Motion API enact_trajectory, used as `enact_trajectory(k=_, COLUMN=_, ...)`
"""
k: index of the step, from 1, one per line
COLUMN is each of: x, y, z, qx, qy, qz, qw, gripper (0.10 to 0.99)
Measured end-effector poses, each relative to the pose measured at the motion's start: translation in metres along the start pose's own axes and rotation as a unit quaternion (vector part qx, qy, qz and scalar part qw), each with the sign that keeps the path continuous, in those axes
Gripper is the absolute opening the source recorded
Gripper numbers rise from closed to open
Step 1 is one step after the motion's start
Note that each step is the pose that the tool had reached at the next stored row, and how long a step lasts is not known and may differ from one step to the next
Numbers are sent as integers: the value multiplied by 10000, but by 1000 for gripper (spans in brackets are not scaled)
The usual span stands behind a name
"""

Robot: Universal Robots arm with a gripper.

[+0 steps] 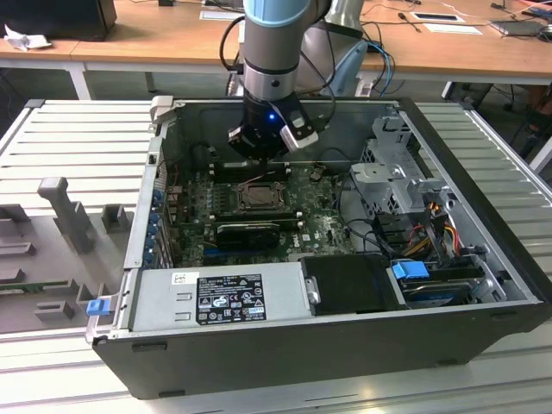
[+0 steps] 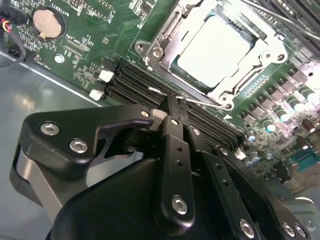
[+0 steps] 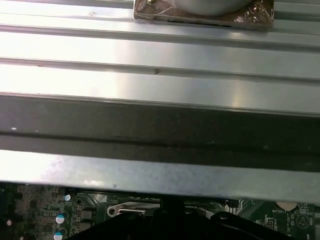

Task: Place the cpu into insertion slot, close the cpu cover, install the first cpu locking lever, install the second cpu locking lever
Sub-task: 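Install the first cpu locking lever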

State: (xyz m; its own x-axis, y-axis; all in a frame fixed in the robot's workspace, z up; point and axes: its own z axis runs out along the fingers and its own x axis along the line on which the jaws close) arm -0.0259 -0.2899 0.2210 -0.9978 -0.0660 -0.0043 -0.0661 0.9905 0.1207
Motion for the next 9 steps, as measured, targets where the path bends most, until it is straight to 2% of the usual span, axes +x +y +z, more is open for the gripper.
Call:
enact_trajectory(k=2, x=-15, y=-5, z=29, qx=5, qy=0, qz=0, qw=10000, gripper=106)
enact_trajectory(k=4, x=-19, y=-6, z=42, qx=45, qy=-1, qz=0, qw=10000, gripper=106)
enact_trajectory(k=9, x=-24, y=0, z=51, qx=59, qy=0, qz=1, qw=10000, gripper=106)
